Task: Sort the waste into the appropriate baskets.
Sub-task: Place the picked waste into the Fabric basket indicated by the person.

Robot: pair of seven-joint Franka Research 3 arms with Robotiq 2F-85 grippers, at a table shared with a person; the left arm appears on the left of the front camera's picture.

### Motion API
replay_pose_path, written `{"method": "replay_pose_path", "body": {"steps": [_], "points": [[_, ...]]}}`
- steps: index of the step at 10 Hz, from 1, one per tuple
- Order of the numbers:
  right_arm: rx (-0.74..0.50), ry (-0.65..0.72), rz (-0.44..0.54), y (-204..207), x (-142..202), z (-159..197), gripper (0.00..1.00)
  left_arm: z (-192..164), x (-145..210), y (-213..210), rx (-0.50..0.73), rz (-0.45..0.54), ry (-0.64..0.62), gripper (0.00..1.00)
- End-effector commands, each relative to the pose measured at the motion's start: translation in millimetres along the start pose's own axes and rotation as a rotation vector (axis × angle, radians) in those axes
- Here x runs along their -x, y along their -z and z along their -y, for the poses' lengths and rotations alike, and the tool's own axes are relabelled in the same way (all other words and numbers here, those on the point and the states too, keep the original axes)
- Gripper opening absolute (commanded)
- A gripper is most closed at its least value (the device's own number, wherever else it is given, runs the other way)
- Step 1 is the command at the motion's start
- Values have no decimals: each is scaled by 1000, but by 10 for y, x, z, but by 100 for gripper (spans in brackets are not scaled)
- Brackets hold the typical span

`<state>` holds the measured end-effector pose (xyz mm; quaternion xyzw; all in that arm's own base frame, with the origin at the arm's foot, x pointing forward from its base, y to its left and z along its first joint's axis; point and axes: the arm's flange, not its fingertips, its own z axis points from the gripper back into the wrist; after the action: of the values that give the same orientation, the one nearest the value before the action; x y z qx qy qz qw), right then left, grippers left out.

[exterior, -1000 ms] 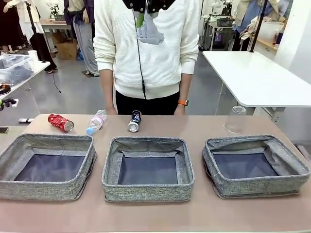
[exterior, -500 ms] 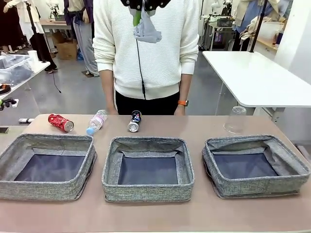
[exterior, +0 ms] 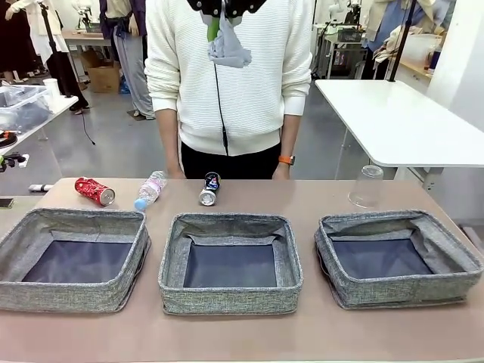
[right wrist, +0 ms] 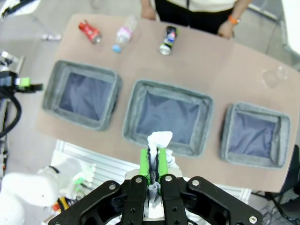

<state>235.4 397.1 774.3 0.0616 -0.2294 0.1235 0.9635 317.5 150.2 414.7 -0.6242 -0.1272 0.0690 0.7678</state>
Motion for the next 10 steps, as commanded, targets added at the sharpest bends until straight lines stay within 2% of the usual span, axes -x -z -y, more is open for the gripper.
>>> {"method": "replay_pose_path", "body": {"steps": [1, 10], "points": [[-13, 13, -5, -25, 8, 11, 7, 7, 9, -1, 12, -3, 20, 100], [-13, 13, -5, -25, 8, 11, 7, 7, 9, -1, 12, -3, 20, 100]]}}
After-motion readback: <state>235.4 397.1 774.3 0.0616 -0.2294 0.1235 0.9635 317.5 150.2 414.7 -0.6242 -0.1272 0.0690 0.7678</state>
